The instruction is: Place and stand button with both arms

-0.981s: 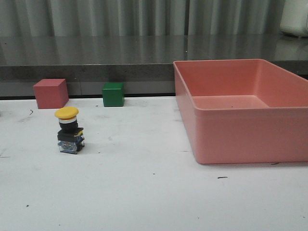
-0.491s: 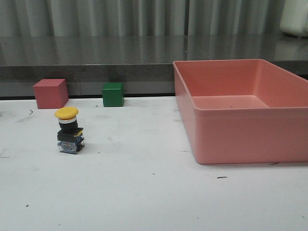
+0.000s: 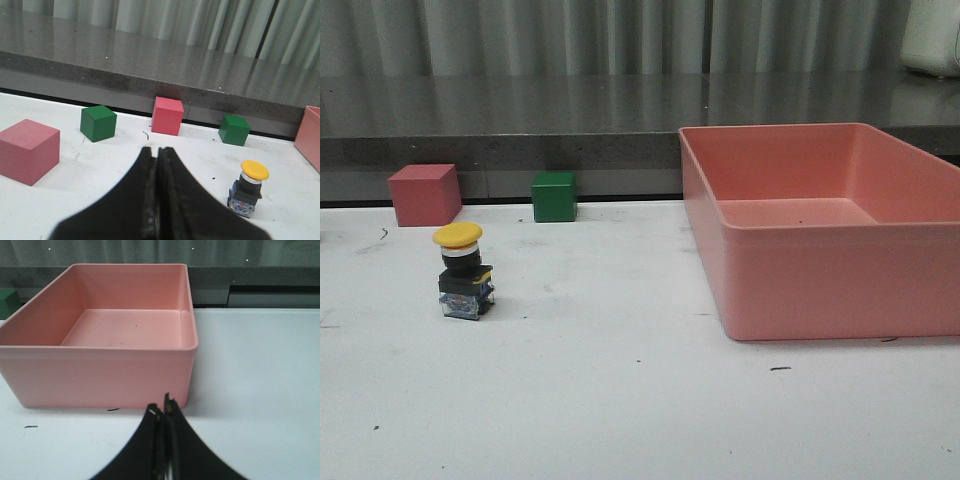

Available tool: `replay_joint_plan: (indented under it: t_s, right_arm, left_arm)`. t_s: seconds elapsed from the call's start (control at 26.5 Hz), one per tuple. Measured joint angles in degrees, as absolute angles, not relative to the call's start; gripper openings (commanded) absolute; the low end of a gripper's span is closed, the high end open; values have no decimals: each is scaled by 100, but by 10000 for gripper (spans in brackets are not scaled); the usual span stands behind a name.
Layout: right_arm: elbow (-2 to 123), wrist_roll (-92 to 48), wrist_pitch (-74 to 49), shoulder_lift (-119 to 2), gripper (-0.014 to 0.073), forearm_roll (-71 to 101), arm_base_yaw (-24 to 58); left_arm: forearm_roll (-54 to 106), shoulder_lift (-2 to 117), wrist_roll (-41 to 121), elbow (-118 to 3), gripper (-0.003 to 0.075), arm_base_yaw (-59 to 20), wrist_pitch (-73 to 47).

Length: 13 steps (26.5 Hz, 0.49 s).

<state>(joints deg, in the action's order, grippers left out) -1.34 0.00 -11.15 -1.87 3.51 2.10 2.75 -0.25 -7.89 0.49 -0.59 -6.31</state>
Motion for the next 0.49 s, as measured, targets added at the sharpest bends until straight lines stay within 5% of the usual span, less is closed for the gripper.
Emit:
replay_joint_plan:
  t_s: [0.49]
  right_arm:
    - [-158,0,-1402,58,-68,364,198]
  left_arm:
    - [275,-25,-789,49,-20,-59,-631]
